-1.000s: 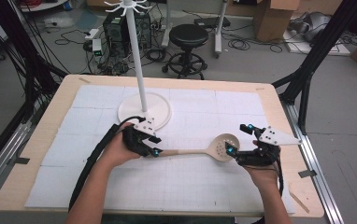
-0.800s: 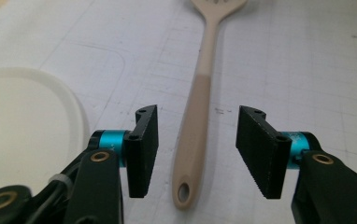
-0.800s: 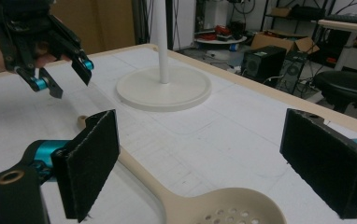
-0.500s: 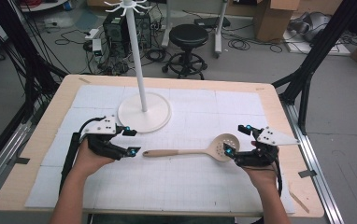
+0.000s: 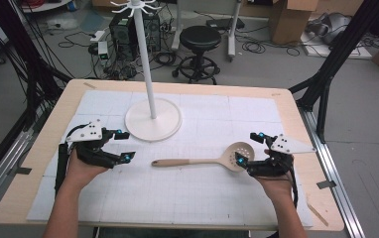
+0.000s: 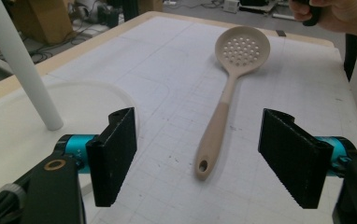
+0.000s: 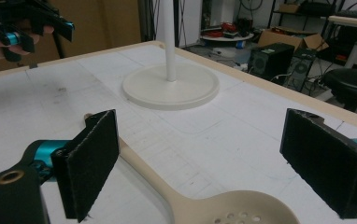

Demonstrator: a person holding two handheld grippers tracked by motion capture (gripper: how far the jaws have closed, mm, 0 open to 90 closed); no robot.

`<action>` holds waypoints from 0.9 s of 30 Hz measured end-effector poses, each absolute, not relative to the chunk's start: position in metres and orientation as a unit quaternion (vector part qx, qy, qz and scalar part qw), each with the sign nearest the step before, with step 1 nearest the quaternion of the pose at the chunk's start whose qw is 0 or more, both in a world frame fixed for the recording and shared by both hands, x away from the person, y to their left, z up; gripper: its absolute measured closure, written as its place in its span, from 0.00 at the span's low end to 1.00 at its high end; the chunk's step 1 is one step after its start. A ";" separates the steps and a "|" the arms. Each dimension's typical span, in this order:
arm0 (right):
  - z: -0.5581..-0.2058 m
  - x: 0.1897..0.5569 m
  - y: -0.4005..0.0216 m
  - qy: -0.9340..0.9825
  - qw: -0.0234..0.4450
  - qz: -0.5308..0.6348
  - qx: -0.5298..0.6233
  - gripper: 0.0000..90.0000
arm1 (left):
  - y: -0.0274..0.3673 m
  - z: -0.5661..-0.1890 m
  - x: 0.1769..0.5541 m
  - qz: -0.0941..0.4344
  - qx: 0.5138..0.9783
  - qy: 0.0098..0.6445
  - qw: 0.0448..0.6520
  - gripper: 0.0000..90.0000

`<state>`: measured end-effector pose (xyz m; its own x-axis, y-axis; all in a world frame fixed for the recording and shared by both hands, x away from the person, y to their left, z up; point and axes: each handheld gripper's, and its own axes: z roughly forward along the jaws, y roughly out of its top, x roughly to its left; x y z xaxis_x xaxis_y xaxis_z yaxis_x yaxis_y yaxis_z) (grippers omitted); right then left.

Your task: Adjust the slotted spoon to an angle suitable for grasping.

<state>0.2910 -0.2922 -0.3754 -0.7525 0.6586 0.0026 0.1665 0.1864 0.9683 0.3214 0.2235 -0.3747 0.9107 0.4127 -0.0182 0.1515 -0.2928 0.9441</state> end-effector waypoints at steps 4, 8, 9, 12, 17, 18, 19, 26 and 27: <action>-0.376 0.292 -0.293 0.737 0.215 0.576 0.282 0.12 | 0.229 -0.374 0.322 0.119 0.789 0.180 0.575 0.27; -0.377 0.293 -0.293 0.738 0.211 0.574 0.284 0.12 | 0.225 -0.378 0.323 0.131 0.796 0.189 0.560 0.20; -0.377 0.293 -0.293 0.738 0.212 0.575 0.282 0.12 | 0.224 -0.379 0.323 0.131 0.797 0.190 0.558 0.18; -0.377 0.293 -0.292 0.739 0.210 0.574 0.282 0.12 | 0.224 -0.379 0.323 0.135 0.796 0.190 0.559 0.16; -0.378 0.292 -0.291 0.742 0.208 0.573 0.279 0.12 | 0.230 -0.376 0.323 0.139 0.782 0.199 0.574 0.10; -0.378 0.292 -0.291 0.742 0.208 0.573 0.279 0.12 | 0.231 -0.376 0.322 0.140 0.778 0.201 0.578 0.10; -0.378 0.292 -0.291 0.741 0.208 0.574 0.278 0.12 | 0.232 -0.376 0.322 0.140 0.778 0.200 0.579 0.08; -0.377 0.291 -0.291 0.742 0.207 0.574 0.277 0.12 | 0.232 -0.375 0.321 0.149 0.771 0.206 0.583 0.02; -0.377 0.291 -0.292 0.742 0.210 0.574 0.276 0.12 | 0.233 -0.374 0.322 0.148 0.769 0.206 0.586 0.02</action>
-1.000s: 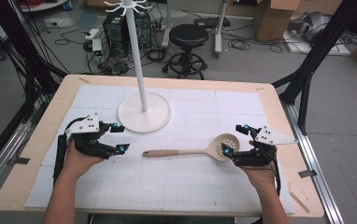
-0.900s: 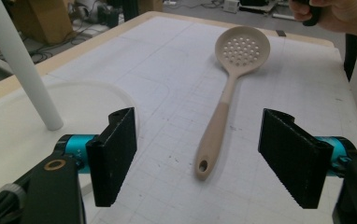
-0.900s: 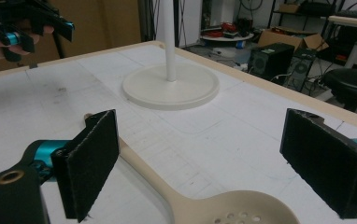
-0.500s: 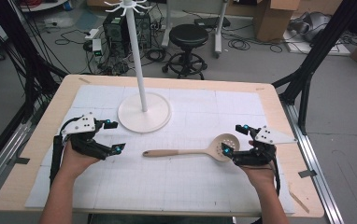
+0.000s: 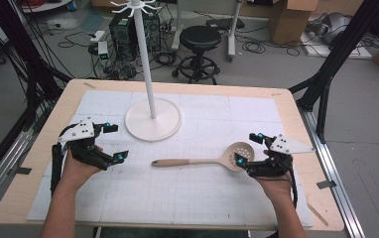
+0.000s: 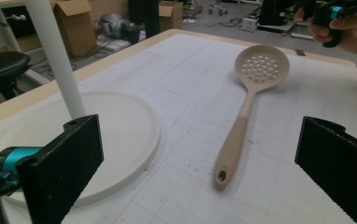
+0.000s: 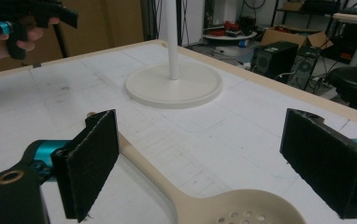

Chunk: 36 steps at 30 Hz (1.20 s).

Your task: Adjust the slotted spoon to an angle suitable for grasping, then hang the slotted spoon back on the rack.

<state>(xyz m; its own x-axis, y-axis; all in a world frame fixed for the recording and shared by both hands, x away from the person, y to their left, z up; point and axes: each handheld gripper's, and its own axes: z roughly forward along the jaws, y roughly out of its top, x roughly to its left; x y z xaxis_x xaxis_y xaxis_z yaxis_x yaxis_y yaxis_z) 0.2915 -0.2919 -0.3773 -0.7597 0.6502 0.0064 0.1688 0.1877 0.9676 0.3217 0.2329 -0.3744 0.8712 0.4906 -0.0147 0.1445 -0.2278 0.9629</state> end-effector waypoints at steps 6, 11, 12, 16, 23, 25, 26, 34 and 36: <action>-0.377 0.292 -0.291 0.744 0.207 0.572 0.275 0.12 | 0.236 -0.373 0.321 0.151 0.765 0.207 0.591 0.02; -0.376 0.296 -0.286 0.751 0.202 0.566 0.272 0.12 | 0.241 -0.372 0.322 0.151 0.760 0.210 0.596 0.02; -0.375 0.297 -0.284 0.749 0.201 0.569 0.273 0.12 | 0.242 -0.372 0.322 0.152 0.760 0.212 0.595 0.02; -0.368 0.305 -0.276 0.758 0.191 0.565 0.264 0.12 | 0.246 -0.370 0.323 0.157 0.755 0.213 0.599 0.02; -0.357 0.322 -0.249 0.791 0.170 0.538 0.237 0.12 | 0.246 -0.369 0.321 0.159 0.757 0.213 0.597 0.02; -0.356 0.328 -0.239 0.805 0.160 0.524 0.227 0.12 | 0.247 -0.369 0.321 0.161 0.756 0.214 0.597 0.02; -0.356 0.331 -0.233 0.811 0.154 0.520 0.220 0.12 | 0.247 -0.368 0.321 0.162 0.756 0.215 0.597 0.02; -0.368 0.350 -0.189 0.860 0.099 0.465 0.188 0.12 | 0.247 -0.368 0.321 0.163 0.757 0.212 0.596 0.02; -0.373 0.354 -0.181 0.874 0.085 0.443 0.181 0.12 | 0.245 -0.368 0.321 0.162 0.758 0.207 0.596 0.02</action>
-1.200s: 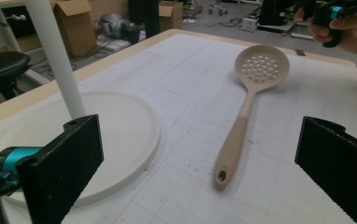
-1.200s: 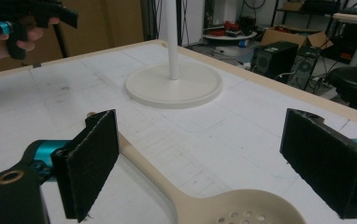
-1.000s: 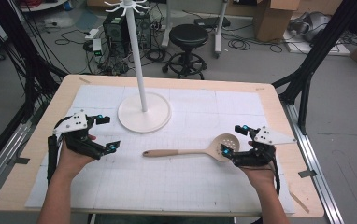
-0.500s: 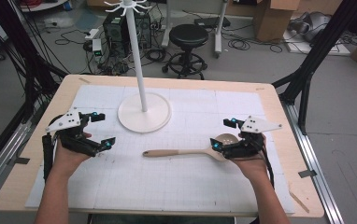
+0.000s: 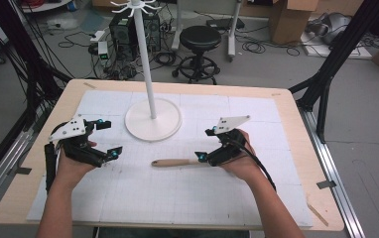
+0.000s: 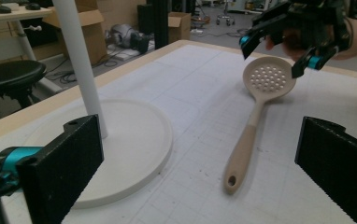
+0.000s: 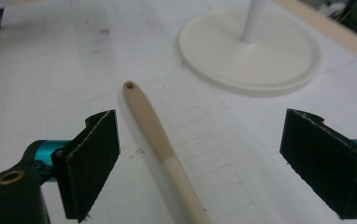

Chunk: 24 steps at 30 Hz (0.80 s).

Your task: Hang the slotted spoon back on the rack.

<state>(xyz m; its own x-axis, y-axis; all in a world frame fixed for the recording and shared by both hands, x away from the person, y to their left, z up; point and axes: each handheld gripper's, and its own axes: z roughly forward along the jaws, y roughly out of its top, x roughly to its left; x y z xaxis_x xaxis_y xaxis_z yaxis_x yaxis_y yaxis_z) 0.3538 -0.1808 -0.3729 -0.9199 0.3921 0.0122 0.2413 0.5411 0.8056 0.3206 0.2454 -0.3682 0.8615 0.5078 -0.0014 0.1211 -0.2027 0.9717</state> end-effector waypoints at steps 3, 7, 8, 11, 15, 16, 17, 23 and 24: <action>-0.380 0.356 -0.169 0.894 0.073 0.408 0.167 0.16 | 0.245 -0.368 0.321 0.162 0.759 0.206 0.596 0.02; -0.388 0.359 -0.160 0.910 0.064 0.377 0.158 0.17 | 0.246 -0.368 0.320 0.164 0.758 0.207 0.596 0.02; -0.390 0.361 -0.159 0.913 0.062 0.372 0.158 0.17 | 0.246 -0.368 0.320 0.165 0.758 0.207 0.596 0.02; -0.394 0.364 -0.156 0.921 0.061 0.350 0.159 0.18 | 0.245 -0.368 0.320 0.160 0.759 0.205 0.597 0.02; -0.400 0.366 -0.148 0.932 0.060 0.323 0.151 0.21 | 0.244 -0.369 0.321 0.160 0.761 0.203 0.595 0.02; -0.401 0.366 -0.146 0.934 0.057 0.317 0.151 0.21 | 0.244 -0.369 0.321 0.160 0.762 0.203 0.594 0.02; -0.402 0.366 -0.144 0.937 0.059 0.311 0.147 0.21 | 0.244 -0.369 0.321 0.160 0.762 0.204 0.594 0.02; -0.405 0.369 -0.133 0.948 0.060 0.285 0.129 0.25 | 0.244 -0.369 0.321 0.159 0.762 0.204 0.594 0.02; -0.405 0.369 -0.131 0.949 0.059 0.281 0.129 0.27 | 0.244 -0.369 0.321 0.159 0.762 0.203 0.594 0.02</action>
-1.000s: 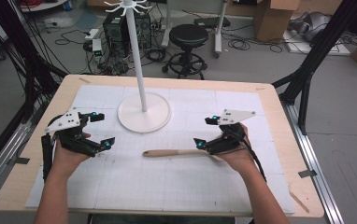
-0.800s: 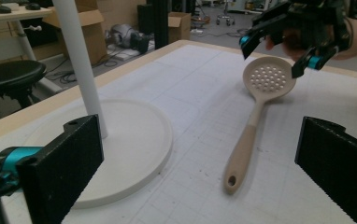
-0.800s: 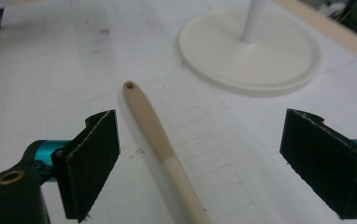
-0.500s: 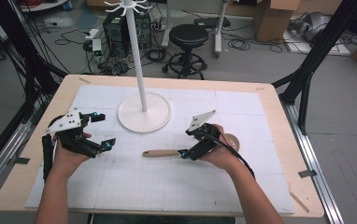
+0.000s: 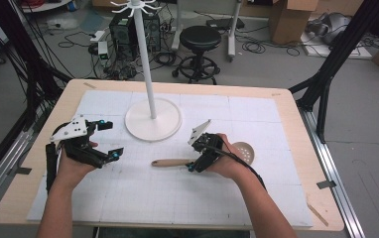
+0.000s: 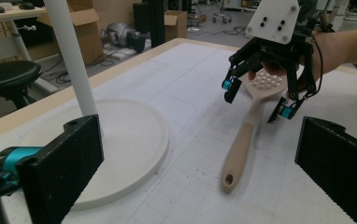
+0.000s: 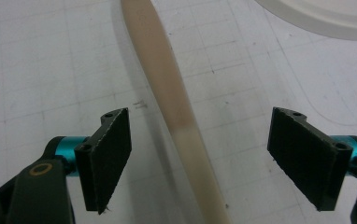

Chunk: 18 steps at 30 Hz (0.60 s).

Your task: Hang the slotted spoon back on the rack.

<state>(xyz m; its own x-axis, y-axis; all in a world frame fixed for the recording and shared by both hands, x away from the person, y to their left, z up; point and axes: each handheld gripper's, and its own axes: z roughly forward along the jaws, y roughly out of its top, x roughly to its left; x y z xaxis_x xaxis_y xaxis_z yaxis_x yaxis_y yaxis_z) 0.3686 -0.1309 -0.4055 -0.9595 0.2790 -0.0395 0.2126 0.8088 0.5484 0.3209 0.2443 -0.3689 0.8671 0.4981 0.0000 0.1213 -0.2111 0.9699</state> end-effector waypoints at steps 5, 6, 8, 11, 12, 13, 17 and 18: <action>-0.410 0.371 -0.126 0.958 0.054 0.251 0.124 0.31 | 0.245 -0.369 0.321 0.158 0.760 0.204 0.596 0.02; -0.411 0.372 -0.126 0.960 0.052 0.247 0.122 0.33 | 0.245 -0.369 0.321 0.159 0.761 0.203 0.595 0.02; -0.413 0.373 -0.125 0.962 0.046 0.239 0.123 0.39 | 0.245 -0.369 0.321 0.157 0.762 0.203 0.595 0.02; -0.415 0.373 -0.124 0.965 0.041 0.230 0.122 0.48 | 0.244 -0.369 0.321 0.156 0.762 0.201 0.595 0.02; -0.415 0.373 -0.124 0.965 0.042 0.227 0.123 0.50 | 0.244 -0.369 0.321 0.156 0.762 0.201 0.595 0.02; -0.416 0.373 -0.123 0.965 0.040 0.227 0.125 0.51 | 0.243 -0.369 0.321 0.156 0.762 0.201 0.595 0.02; -0.416 0.374 -0.122 0.966 0.036 0.223 0.124 0.58 | 0.244 -0.369 0.321 0.156 0.763 0.200 0.594 0.02; -0.416 0.373 -0.122 0.966 0.036 0.224 0.126 0.60 | 0.244 -0.369 0.321 0.156 0.763 0.200 0.594 0.02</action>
